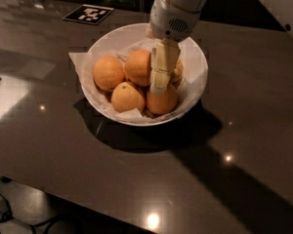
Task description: Pick orange from white bowl
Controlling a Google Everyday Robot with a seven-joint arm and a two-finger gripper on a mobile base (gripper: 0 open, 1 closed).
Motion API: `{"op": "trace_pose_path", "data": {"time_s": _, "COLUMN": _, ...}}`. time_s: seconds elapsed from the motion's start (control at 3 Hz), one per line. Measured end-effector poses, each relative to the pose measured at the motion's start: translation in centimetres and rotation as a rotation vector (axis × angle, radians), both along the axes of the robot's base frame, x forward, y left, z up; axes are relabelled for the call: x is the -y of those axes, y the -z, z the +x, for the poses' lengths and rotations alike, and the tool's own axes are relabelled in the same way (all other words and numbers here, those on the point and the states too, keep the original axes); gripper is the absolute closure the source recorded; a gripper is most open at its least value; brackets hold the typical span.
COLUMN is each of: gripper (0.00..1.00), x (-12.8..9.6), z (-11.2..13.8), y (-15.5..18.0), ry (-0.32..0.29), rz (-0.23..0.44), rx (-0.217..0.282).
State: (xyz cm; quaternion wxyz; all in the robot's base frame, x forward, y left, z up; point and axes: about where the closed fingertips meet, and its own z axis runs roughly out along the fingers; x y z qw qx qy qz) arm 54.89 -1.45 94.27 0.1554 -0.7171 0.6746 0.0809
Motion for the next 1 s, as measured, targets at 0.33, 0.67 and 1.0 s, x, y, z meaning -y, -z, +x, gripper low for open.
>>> {"op": "trace_pose_path", "data": {"time_s": 0.33, "gripper": 0.0, "x": -0.8, "z": 0.3, "y": 0.5, "ry": -0.036, "rz": -0.028, "rx": -0.012}}
{"op": "trace_pose_path", "data": {"time_s": 0.67, "gripper": 0.03, "x": -1.4, "z": 0.8, "y": 1.0, "ry": -0.058, "rz": -0.045, "rx": -0.028}}
{"op": "trace_pose_path", "data": {"time_s": 1.0, "gripper": 0.21, "x": -1.7, "z": 1.4, "y": 2.2, "ry": -0.077, "rz": -0.059, "rx": -0.042}}
